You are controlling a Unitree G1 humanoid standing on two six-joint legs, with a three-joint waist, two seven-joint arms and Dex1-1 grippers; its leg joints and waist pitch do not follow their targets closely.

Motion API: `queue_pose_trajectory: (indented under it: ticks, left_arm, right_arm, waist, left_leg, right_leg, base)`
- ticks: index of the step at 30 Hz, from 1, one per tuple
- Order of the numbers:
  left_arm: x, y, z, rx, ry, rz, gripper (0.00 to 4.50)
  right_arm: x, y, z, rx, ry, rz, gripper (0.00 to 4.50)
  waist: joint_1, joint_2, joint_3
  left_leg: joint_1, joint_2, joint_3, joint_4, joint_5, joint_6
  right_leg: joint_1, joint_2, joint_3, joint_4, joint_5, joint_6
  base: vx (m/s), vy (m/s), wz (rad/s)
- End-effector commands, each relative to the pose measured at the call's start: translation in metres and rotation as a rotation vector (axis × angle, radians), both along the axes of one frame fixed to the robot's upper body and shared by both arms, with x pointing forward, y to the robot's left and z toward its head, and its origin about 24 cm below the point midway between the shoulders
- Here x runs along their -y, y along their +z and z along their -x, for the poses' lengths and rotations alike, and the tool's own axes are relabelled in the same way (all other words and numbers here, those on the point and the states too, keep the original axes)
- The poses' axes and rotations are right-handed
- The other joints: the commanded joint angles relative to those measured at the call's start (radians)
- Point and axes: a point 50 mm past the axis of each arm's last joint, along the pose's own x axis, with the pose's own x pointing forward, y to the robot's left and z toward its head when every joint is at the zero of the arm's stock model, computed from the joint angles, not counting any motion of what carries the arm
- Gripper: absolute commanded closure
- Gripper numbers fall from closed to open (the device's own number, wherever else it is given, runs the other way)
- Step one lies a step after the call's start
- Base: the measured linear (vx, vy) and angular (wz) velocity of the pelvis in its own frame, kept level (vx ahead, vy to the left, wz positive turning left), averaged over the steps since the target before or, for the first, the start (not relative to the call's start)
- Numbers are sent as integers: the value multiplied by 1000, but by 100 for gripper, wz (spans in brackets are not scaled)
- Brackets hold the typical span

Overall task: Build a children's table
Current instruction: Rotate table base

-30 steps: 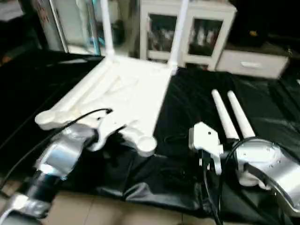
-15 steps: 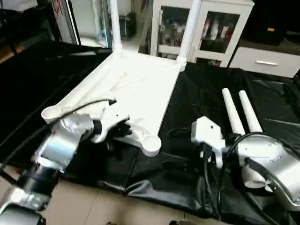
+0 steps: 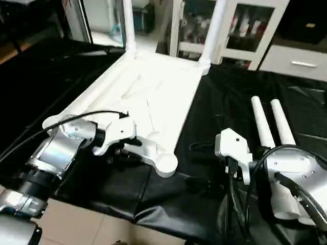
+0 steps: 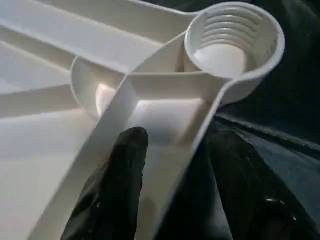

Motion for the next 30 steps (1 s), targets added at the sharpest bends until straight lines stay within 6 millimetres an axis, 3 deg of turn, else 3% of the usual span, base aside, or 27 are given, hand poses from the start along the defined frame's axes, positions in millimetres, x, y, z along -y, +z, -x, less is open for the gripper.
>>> queue_pose_trajectory:
  ticks: [1,3,5,6,8,10,13,20,25,26,30]
  left_arm:
    - [7,-3,-2,-11,-54,-12,188]
    - [7,-4,-3,-14,-55,-13,176]
    - [9,-9,-9,27,-41,-35,176]
    - [10,-14,-13,31,-32,-54,176]
    - [8,-20,-14,21,-43,-91,176]
    - [4,-25,-14,2,-57,-138,176]
    - [0,-28,-14,-20,-58,-168,211]
    - [-2,-27,-23,-28,77,-108,259]
    - [-4,-31,-19,-82,148,-65,297]
    - [-4,-33,-18,-91,179,-58,308]
    - [-5,-43,-16,-129,348,-29,326]
  right_arm:
    - [1,3,4,5,9,-1,32]
    - [1,3,4,5,10,0,32]
    - [0,3,5,4,10,0,32]
    - [0,3,7,2,13,2,32]
    - [0,3,8,0,14,3,32]
    - [0,3,10,-2,13,6,32]
    - [1,3,12,-3,9,9,32]
    - [2,2,14,-5,-1,11,32]
    - [1,1,14,-7,-5,9,32]
    - [0,1,14,-7,-5,7,32]
    - [-2,1,12,-7,-5,4,32]
  waist:
    - [1,7,-82]
    - [0,4,-79]
    - [-2,6,-74]
    - [-2,10,-73]
    - [-3,7,-72]
    - [-3,13,-72]
    - [-1,11,-73]
    - [0,13,-74]
    - [2,10,-69]
    - [1,4,-69]
    - [-9,7,-70]
  left_leg:
    - [-9,11,15,-57,31,99]
    - [-11,13,16,-59,0,96]
    - [-10,14,17,-62,-84,69]
    - [-10,14,16,-63,-98,62]
    - [-9,14,16,-65,-131,43]
    - [-10,14,14,-68,-148,27]
    - [-6,15,16,-67,-162,20]
    - [-13,14,17,-65,-152,16]
    - [-12,14,17,-67,-186,12]
    - [-15,15,16,-68,-187,13]
    - [-20,15,14,-67,-175,13]
  right_leg:
    - [77,-32,40,-28,44,-287]
    - [77,-33,39,-33,7,-285]
    - [75,-33,40,-45,-99,-261]
    - [76,-33,40,-48,-121,-253]
    - [75,-31,40,-55,-177,-226]
    - [74,-31,41,-58,-216,-200]
    - [69,-30,41,-60,-227,-201]
    - [73,-29,39,-58,-227,-199]
    - [68,-30,37,-67,-324,-173]
    - [69,-31,37,-68,-337,-166]
    - [71,-30,35,-65,-326,-162]
  base:
    - [0,0,0]
    - [0,0,0]
    - [0,0,0]
    - [0,0,0]
    - [0,0,0]
    - [0,0,0]
    - [0,0,0]
    - [0,0,0]
    - [0,0,0]
    - [0,0,0]
    - [0,0,0]
